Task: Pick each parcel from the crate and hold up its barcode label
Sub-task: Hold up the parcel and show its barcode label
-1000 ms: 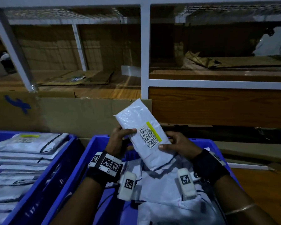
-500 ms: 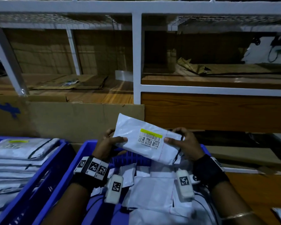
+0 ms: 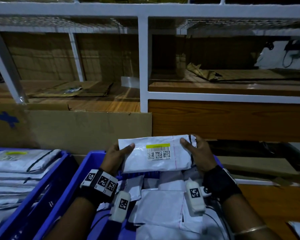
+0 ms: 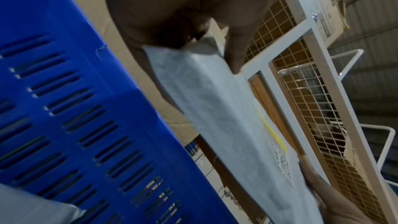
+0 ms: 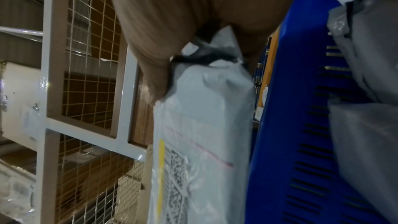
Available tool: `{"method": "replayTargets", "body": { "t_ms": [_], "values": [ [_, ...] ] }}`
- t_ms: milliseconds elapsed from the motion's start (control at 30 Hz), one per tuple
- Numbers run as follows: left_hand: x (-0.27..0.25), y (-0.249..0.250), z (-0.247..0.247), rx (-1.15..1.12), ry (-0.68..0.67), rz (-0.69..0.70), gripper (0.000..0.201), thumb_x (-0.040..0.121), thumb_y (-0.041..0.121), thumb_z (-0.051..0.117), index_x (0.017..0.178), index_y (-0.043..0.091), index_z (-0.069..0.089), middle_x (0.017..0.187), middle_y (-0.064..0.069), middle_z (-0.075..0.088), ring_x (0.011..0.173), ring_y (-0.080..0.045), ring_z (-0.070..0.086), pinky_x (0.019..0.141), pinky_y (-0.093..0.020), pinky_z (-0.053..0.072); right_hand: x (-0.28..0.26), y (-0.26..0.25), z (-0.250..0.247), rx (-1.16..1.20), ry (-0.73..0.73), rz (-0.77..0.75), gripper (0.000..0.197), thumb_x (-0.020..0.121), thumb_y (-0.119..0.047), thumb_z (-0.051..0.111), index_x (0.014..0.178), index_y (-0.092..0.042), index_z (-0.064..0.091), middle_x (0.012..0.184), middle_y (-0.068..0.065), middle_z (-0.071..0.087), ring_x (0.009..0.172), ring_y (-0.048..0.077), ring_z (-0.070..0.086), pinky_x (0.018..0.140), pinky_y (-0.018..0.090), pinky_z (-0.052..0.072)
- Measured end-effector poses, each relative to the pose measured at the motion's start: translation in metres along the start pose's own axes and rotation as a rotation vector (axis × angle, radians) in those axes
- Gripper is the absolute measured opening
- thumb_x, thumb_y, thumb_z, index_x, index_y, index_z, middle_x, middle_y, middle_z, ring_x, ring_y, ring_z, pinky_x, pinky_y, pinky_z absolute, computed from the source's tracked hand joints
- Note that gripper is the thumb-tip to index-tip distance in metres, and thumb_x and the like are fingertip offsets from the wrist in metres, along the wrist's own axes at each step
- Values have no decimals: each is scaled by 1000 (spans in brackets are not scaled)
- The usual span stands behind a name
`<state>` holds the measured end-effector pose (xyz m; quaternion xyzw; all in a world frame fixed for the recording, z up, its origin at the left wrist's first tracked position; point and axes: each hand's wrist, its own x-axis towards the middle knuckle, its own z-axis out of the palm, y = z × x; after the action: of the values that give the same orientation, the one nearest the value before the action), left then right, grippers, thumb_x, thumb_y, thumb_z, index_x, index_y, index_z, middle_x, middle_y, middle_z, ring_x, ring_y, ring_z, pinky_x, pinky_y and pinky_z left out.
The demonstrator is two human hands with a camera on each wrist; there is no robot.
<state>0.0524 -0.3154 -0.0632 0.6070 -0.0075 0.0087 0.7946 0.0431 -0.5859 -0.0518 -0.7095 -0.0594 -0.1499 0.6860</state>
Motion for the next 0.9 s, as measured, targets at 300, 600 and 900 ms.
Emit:
{"method": "replayTargets", "body": {
  "t_ms": [300,600,900],
  "values": [
    [10,-7,-7,13,64,91,9,93,5,58,91,10,66,90,-14,72,84,-31,66,82,-47,53,11,11,-6,31,51,5,18,97,-16,56,86,-5,66,85,8,70,78,15,65,69,23,51],
    [15,-9,-17,126,138,224,16,92,9,61,77,4,61,68,-7,66,63,-19,60,58,-28,48,9,11,-10,105,-13,46,7,93,-7,61,91,-4,67,66,-7,68,53,2,59,49,16,45],
    [15,-9,-25,123,159,271,55,80,40,73,79,-11,53,74,-20,54,70,-30,48,63,-44,37,7,7,-16,34,-2,43,19,86,3,67,96,-12,66,73,4,69,72,12,70,61,26,56]
  ]
}}
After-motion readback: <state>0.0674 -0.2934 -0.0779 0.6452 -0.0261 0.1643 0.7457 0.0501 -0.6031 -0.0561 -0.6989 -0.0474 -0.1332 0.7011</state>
